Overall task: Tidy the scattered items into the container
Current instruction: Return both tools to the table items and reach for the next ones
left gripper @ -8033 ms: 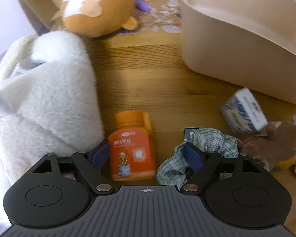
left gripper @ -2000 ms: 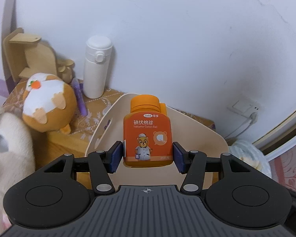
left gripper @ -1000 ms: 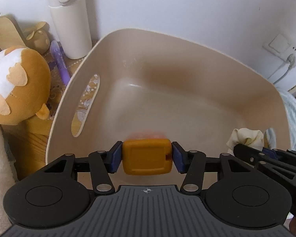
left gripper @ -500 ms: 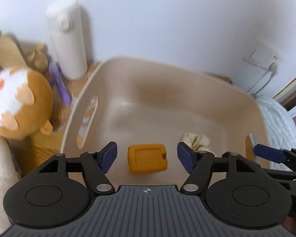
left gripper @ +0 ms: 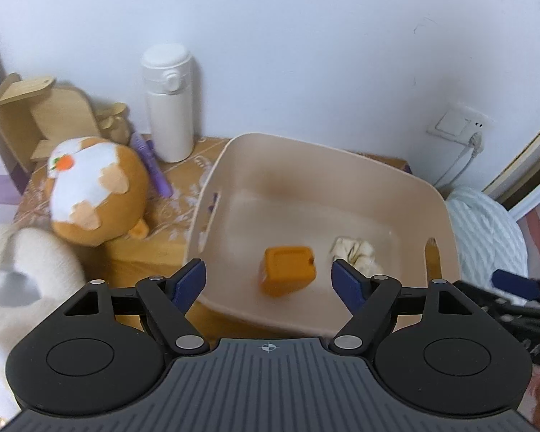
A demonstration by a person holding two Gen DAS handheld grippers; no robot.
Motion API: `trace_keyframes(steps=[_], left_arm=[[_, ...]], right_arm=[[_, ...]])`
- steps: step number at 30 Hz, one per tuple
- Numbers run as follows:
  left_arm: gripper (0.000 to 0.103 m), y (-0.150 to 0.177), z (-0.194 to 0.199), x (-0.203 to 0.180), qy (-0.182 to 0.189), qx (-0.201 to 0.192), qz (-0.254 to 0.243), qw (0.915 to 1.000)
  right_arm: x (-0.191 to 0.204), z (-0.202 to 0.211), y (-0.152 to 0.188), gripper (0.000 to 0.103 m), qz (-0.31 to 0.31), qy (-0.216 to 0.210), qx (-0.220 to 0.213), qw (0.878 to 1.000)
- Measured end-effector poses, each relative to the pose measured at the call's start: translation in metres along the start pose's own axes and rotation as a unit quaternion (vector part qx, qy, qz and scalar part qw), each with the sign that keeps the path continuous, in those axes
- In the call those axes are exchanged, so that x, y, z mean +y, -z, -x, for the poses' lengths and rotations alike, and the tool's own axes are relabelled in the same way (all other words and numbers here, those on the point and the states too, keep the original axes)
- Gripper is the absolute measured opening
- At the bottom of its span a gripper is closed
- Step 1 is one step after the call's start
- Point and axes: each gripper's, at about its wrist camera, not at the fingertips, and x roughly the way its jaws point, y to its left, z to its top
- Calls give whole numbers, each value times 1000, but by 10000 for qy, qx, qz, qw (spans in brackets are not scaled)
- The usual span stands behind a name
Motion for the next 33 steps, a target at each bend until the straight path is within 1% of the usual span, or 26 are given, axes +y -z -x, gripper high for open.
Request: trace_keyframes(steps=[4,10,15,19,23,26,30,33], left_arm=[[78,20,17,7,-42,15,-201,9998],[78,58,36,15,-81,137,-614,9980],[78,96,37,25,-35,542,-826,9951],[78,124,34,36,-62,854,-958,9917],[78,147,26,45,-13,1252,-1080,9862],[78,162,17,50,2,1529,-1205,9809],[78,176,4,55,-23,1791,-1310,9751],[78,183,-4,57,-107,1907,-1460,9707]], right_arm=[[-3,22,12,85,-35,10,-96,9999],[-8,42,38,86,-139,-31,-11,9999],[-9,46,67,87,-144,6,232,9996],[-9,45,91,88,-200,-47,569,9982],[-4,39,115,91,-103,-40,898,9959],[-1,34,130,94,-67,-31,1113,9938],[3,26,142,94,-104,-66,1354,9907],[3,19,146,96,-357,-146,1474,9883]])
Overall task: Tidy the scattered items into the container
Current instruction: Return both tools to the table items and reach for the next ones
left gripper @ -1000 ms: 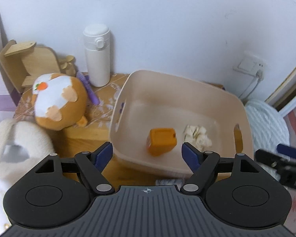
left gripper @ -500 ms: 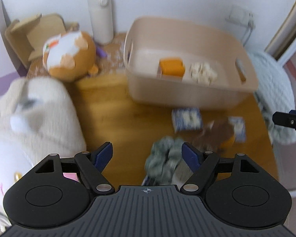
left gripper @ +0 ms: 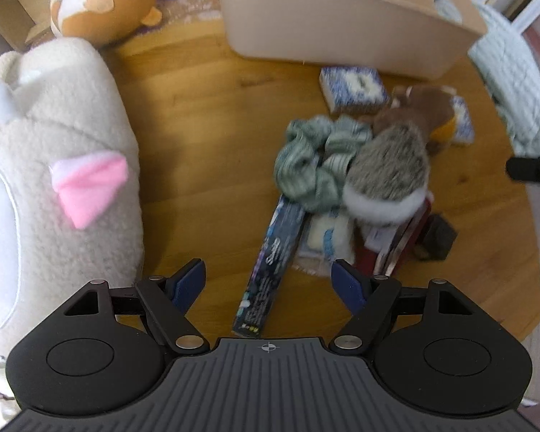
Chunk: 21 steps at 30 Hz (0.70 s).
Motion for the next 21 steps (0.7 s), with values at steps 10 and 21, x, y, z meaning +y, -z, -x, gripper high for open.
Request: trace_keyframes(steps=[10,21], left_arm=[[78,2,-22,1,-327,75,-436,9985],[78,-3,-42,-9,-588,-100,-1277,9900]], right_arm=[[-19,-35,-11,96,-1785,-744,397,9803],[-14,-69,-29,96,-2319,-981,712,9652]])
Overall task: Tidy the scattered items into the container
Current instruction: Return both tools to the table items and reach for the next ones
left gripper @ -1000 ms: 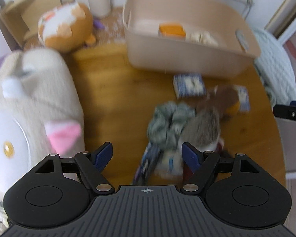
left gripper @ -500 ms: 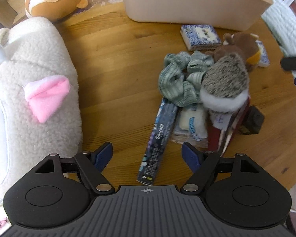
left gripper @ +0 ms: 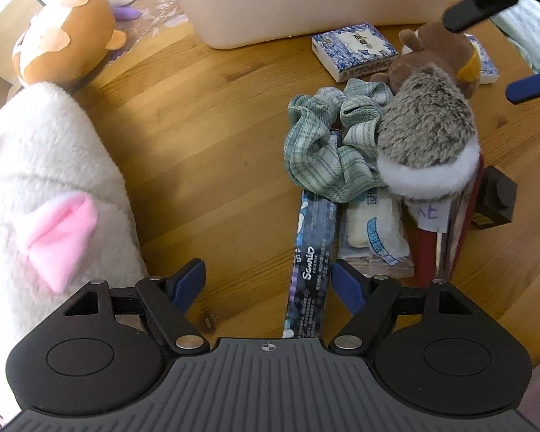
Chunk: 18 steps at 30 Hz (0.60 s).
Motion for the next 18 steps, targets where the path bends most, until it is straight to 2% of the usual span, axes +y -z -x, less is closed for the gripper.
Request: trace_keyframes(steps=[4,10,18], left_arm=[[78,-2,-6,-1,-65,21,-52,10000],[78,-5,-14,-5,-185,26,-188,9996],[77,-16,-19,-2,11,-46,24,10000]], right_arm=[[1,-13,-6,96,-217,-38,142,9997],[4,-27,-11,95,-214,200,190,9994],[7,-52,-11,92,-211,284,374,9987]])
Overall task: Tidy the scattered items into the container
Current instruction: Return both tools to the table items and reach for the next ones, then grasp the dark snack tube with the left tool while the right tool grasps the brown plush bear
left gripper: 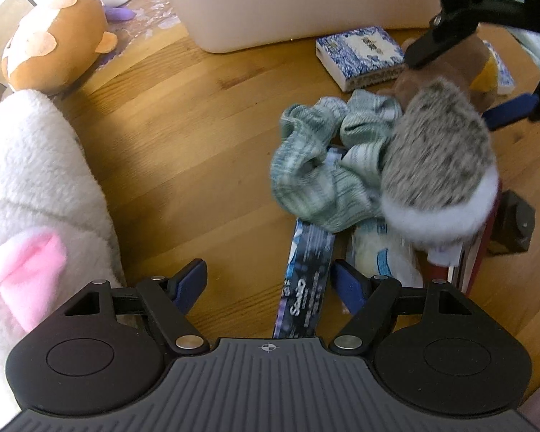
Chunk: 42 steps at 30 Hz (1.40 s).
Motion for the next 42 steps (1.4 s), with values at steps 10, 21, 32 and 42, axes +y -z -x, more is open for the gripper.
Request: trace_keyframes(steps=[10,21,32,42], left_arm=[[23,-8,3,4,483,29,148,9987],[22,-5,12,0,413,-112,135,9990],[22,-4,16,2,357,-124,170,9991],[22,5,18,5,466,-98,377,9982]], right_arm=[[2,-4,2,64,114,-252,-53,9996],[0,11,3,44,330,-307,-253,9987],[17,1,0,45,495,-87,-269,9984],[33,-2,-3,42,601,28,-447,9972]])
